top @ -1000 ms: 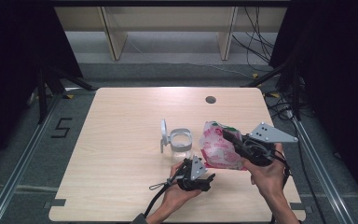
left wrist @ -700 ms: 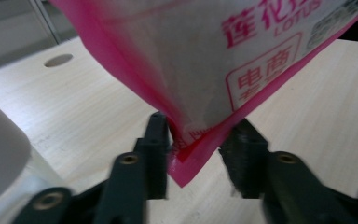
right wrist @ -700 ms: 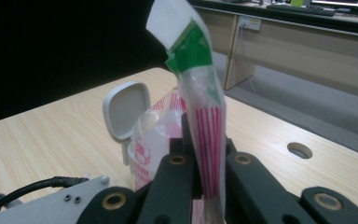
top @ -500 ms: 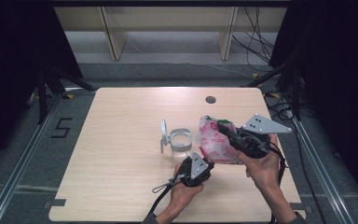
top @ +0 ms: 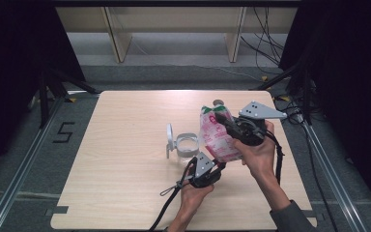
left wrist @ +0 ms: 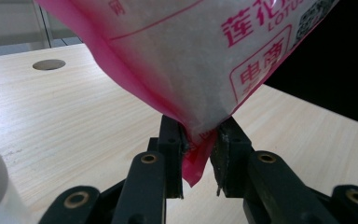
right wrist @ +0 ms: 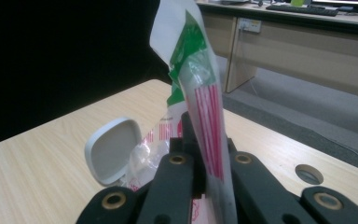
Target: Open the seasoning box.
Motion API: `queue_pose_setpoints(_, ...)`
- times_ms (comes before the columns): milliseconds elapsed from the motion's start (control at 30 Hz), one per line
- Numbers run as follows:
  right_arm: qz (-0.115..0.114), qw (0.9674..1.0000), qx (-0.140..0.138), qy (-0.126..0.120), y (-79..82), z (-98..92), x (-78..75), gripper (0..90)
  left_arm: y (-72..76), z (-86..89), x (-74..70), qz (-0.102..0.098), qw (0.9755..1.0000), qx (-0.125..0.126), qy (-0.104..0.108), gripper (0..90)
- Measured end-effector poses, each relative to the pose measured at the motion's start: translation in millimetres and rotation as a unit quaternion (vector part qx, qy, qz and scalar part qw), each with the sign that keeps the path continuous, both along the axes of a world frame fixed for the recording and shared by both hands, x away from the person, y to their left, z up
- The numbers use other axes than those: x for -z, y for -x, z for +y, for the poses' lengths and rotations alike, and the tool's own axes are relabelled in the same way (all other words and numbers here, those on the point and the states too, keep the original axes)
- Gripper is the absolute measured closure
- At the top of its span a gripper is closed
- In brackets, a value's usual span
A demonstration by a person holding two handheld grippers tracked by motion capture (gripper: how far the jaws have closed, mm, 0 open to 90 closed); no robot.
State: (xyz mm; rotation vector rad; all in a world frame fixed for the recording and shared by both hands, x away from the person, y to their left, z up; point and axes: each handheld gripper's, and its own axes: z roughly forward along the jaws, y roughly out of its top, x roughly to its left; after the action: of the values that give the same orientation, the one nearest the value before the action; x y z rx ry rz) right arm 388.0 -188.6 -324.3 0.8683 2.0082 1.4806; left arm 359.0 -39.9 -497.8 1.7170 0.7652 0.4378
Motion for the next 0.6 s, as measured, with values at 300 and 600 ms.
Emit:
queue_pose_setpoints(300,0.017,0.9998,0.012,-0.004,-14.5,9.4,4.8,90.0,-16.6,-8.8,7.1,-0.002,0.9997,-0.009,0.022,73.5)
queue_pose_setpoints(600,0.018,0.9998,0.0,0.0,-17.6,20.9,6.5,90.0,-15.9,-6.8,7.0,-0.022,0.9997,-0.013,0.008,74.0)
